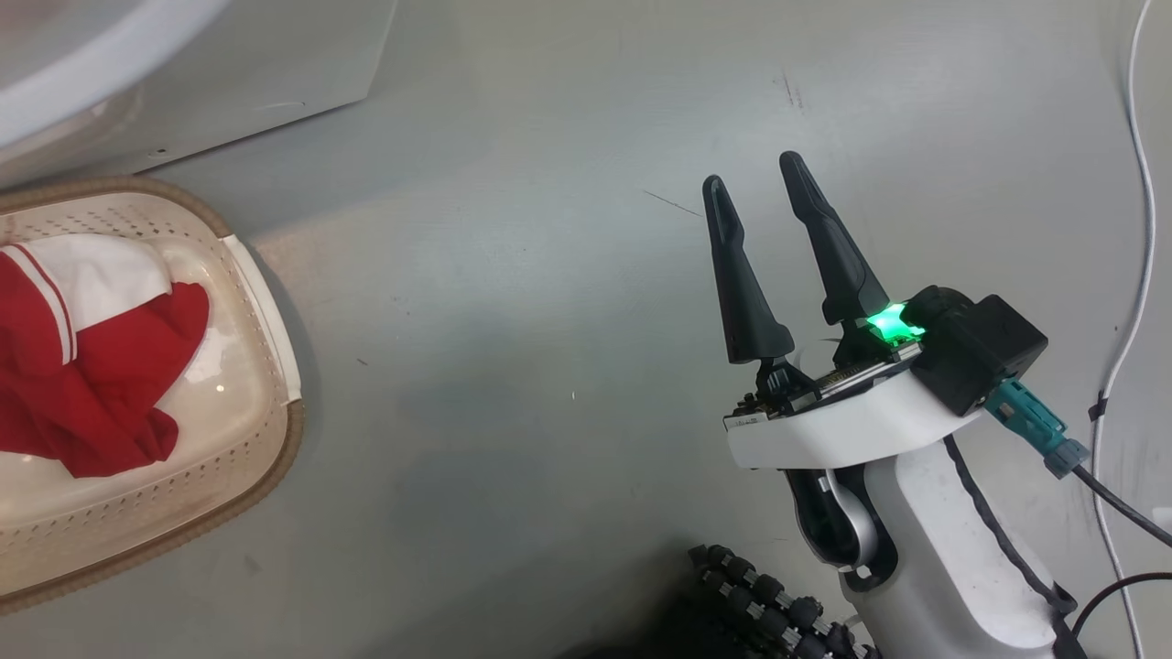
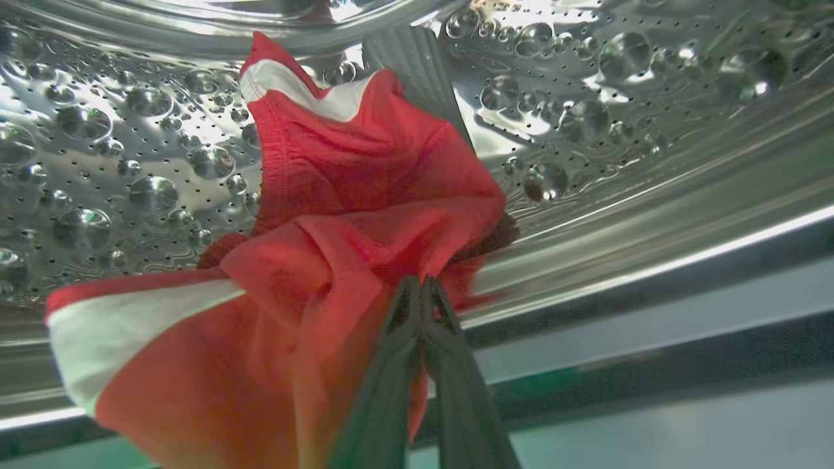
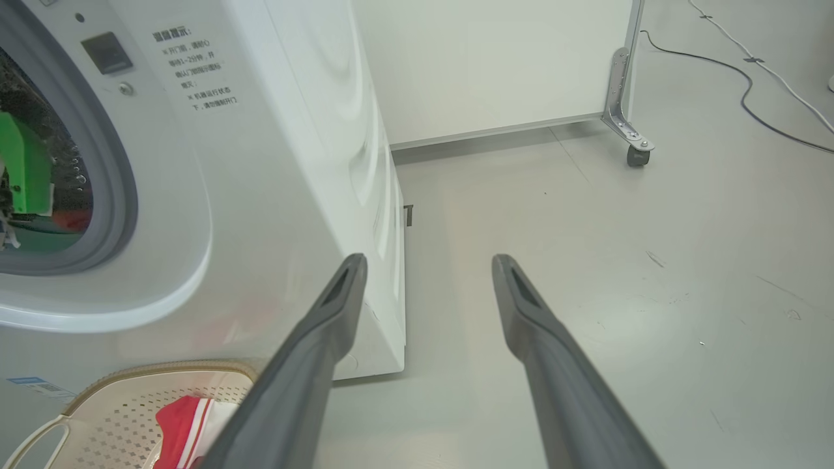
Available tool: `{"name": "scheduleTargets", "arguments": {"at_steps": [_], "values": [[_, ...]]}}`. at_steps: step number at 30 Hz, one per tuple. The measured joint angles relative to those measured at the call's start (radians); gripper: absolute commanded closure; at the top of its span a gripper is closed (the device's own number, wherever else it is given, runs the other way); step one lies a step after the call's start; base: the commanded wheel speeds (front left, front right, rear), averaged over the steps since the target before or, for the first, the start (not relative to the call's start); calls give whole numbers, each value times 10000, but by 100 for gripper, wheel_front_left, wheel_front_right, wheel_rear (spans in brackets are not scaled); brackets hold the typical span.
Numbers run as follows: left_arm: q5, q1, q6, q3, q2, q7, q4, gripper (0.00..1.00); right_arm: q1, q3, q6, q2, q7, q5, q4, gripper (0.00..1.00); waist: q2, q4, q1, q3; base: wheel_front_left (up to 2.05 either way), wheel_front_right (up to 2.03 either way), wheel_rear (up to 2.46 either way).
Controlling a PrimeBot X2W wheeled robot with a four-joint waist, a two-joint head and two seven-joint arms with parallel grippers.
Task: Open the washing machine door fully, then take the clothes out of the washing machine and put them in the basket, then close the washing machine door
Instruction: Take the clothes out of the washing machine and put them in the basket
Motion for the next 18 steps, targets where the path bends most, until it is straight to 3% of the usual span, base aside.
{"name": "scheduleTargets", "arguments": {"at_steps": [18], "values": [[-357, 101, -19, 293, -510, -2282, -656, 100, -293, -186, -63, -4, 0, -272, 196, 0, 0, 480, -1, -211, 0, 0, 0]]}}
